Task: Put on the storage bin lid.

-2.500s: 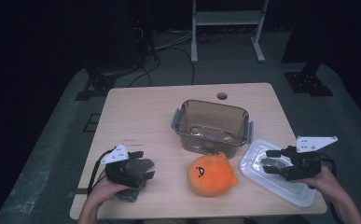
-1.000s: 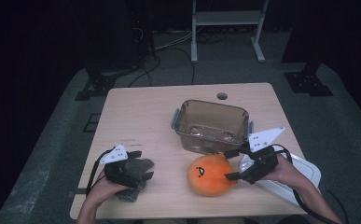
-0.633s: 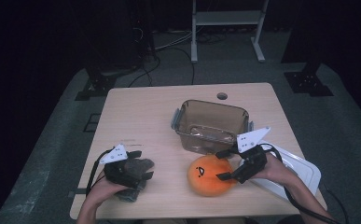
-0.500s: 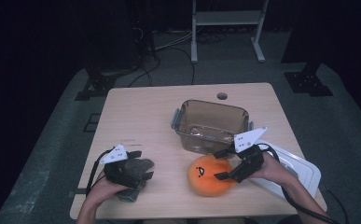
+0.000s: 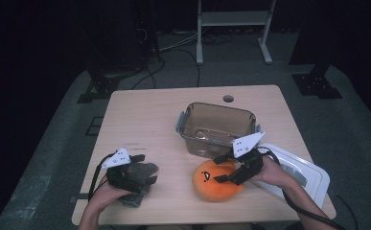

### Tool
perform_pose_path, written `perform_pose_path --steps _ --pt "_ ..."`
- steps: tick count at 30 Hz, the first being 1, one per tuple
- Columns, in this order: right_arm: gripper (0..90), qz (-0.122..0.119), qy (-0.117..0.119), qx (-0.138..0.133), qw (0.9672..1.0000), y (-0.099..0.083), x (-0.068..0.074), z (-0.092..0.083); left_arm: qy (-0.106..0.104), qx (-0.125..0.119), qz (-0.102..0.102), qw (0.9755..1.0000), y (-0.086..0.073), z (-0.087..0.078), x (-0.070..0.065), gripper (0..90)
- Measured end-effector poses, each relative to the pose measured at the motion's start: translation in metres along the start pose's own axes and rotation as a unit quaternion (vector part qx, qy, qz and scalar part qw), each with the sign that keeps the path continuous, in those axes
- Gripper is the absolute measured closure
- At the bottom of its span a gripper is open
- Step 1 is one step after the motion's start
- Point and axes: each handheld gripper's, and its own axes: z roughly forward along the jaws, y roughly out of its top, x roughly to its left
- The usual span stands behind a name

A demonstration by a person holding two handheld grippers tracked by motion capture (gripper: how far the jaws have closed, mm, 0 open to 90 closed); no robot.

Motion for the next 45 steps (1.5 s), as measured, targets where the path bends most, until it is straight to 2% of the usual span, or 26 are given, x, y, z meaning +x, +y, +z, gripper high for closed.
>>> perform_pose_path --steps 8,13,17,24,28,35,39,45 --pt "38.8 0.002 -0.015 0.009 0.9999 -0.002 -0.002 0.005 0.000 0.000 0.001 1.0000 0.000 0.000 0.000 2.4" --pt "41.0 0.005 -0.015 0.005 0.9999 -0.003 -0.003 0.006 -0.003 -0.002 0.000 1.0000 0.001 0.000 -0.001 2.4" --pt "46.3 0.008 -0.020 0.002 0.9998 -0.004 -0.004 0.006 -0.003 0.000 -0.001 1.0000 0.000 0.000 0.000 2.4" --pt "50.1 0.013 -0.022 0.012 0.9996 -0.009 -0.003 0.009 -0.004 0.001 0.000 1.0000 0.000 0.001 0.000 2.4" --pt "50.2 0.010 -0.023 0.024 0.9994 -0.011 0.000 0.011 -0.004 0.003 0.000 1.0000 0.000 0.001 0.000 2.4" --pt "46.9 0.024 -0.012 0.019 0.9994 -0.016 0.001 0.014 -0.004 0.005 0.000 1.0000 -0.001 0.002 0.000 2.4" --pt "43.8 0.020 -0.009 0.017 0.9996 -0.017 0.001 0.015 -0.003 0.006 0.000 1.0000 -0.001 0.002 0.000 2.4" --pt "42.3 0.023 -0.018 0.019 0.9994 -0.017 0.003 0.019 -0.004 0.006 0.003 1.0000 -0.001 0.002 -0.001 2.4"
